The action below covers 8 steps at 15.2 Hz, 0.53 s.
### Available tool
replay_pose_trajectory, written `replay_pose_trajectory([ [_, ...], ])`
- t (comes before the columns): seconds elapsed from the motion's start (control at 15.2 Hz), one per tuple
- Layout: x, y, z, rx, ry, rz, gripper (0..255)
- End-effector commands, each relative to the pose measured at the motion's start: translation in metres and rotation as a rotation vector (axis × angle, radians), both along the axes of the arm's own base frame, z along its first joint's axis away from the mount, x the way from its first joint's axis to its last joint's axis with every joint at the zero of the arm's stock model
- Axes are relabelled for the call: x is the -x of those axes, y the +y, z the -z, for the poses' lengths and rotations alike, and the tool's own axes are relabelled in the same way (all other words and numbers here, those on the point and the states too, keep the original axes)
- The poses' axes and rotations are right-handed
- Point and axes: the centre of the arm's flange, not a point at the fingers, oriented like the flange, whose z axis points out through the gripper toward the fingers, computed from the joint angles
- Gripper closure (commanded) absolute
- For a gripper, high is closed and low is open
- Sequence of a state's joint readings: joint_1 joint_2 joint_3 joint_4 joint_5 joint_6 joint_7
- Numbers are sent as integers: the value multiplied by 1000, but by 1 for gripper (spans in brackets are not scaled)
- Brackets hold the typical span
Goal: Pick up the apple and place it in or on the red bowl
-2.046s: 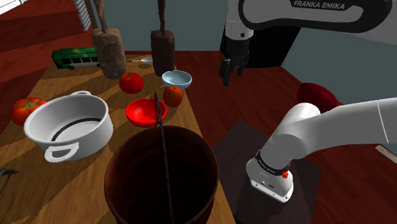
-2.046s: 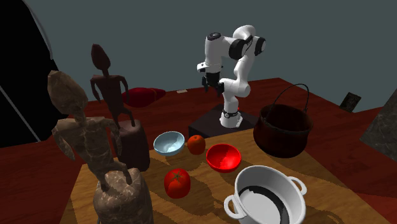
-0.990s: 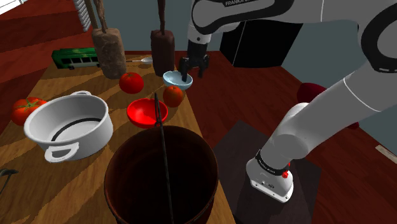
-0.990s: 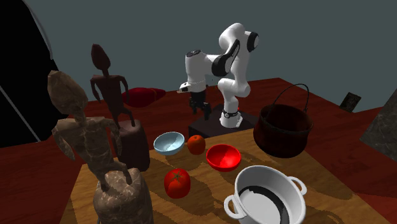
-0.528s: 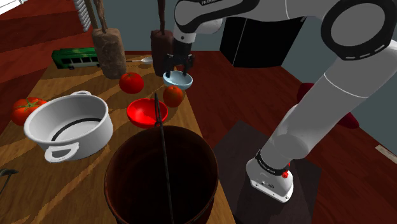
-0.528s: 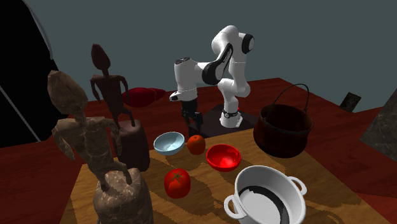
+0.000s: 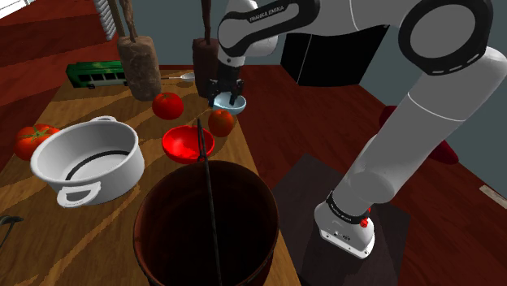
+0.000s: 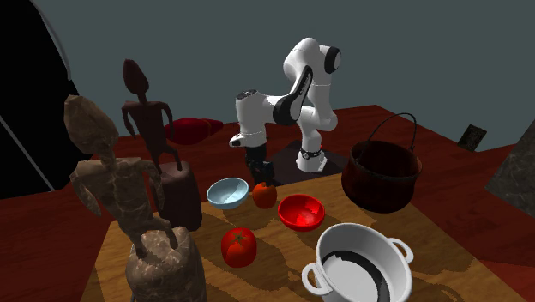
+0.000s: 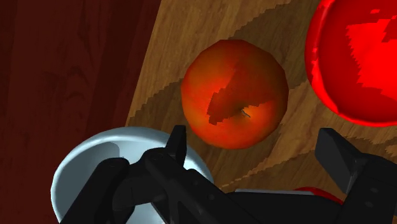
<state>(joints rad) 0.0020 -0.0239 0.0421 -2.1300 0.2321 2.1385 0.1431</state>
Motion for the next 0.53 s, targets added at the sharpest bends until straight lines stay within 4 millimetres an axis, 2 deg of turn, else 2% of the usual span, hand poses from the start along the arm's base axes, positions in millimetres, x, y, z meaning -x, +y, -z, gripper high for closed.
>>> replay_pose_trajectory([
  [0.0,0,1,4,0,-1,0,0],
  [0.4,0,1,4,0,-1,0,0],
  [0.46,0,1,4,0,-1,0,255],
])
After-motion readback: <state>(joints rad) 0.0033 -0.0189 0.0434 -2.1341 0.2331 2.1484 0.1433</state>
